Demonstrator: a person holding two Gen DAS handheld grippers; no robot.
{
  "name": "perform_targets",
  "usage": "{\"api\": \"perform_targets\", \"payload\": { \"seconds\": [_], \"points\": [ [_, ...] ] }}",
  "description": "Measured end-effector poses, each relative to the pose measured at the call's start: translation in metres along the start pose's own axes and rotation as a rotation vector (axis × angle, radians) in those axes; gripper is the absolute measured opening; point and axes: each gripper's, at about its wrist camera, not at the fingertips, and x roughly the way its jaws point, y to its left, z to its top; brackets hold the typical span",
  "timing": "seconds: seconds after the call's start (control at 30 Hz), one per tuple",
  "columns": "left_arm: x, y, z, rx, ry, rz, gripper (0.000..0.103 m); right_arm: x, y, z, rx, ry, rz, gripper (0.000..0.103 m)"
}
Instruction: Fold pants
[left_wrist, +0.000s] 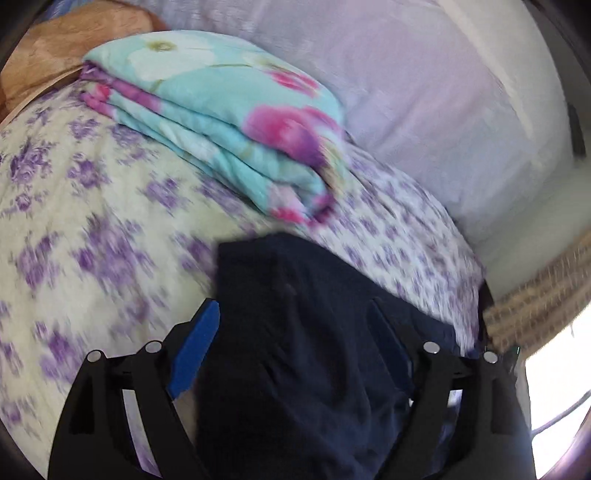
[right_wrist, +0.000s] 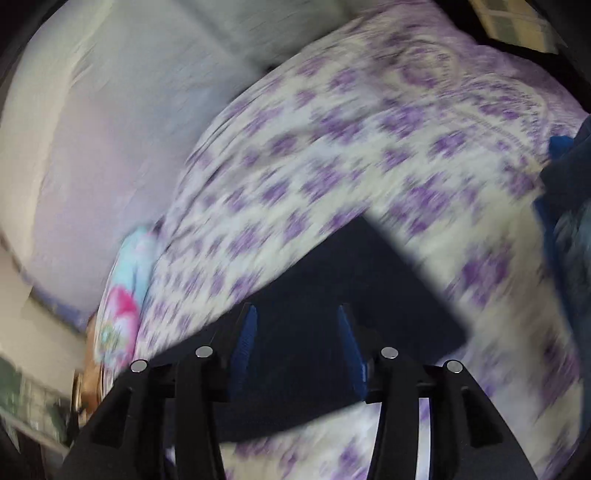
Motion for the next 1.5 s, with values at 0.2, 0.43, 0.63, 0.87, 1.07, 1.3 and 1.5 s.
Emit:
{"api": "perform_targets", "payload": {
  "seconds": [0.2,0.43,0.63,0.87,1.07,1.3,1.5],
  "points": [
    [0.018,-0.035,-0.060,0.134,0.068,0.137,0.085,0.036,0.143,-0.068,-0.445,0.106,0.000,0.064],
    [0.007,0.027,-0.090,0.038,0.135,0.242,0.087,0.116,0.217,-0.142,-0.751,0.323,-0.138,0.072],
    [-0.034,0.039,-0.109,-0.029,0.058,0.200,0.087,0.080,0.194,-0.148,-0.772,0.293,-0.196,0.073],
    [-0.067,0.032,-0.127,-0.115,-0.050,0.157,0.091,0.060,0.236,-0.140,-0.703,0.122,-0.093,0.091],
    [-0.063,0.045,-0.150,-0.080,0.060,0.243,0.090,0.114,0.209,-0.167,-0.778,0.268,-0.235,0.091],
    [-0.063,0.033,-0.164,0.001,0.060,0.376,0.089,-0.009,0.194,-0.153,-0.596,0.006,-0.056,0.094],
    [-0.096,0.050,-0.181,-0.096,-0.056,0.316,0.075,-0.124,0.087,-0.173,-0.305,-0.162,-0.097,0.099]
  ]
}}
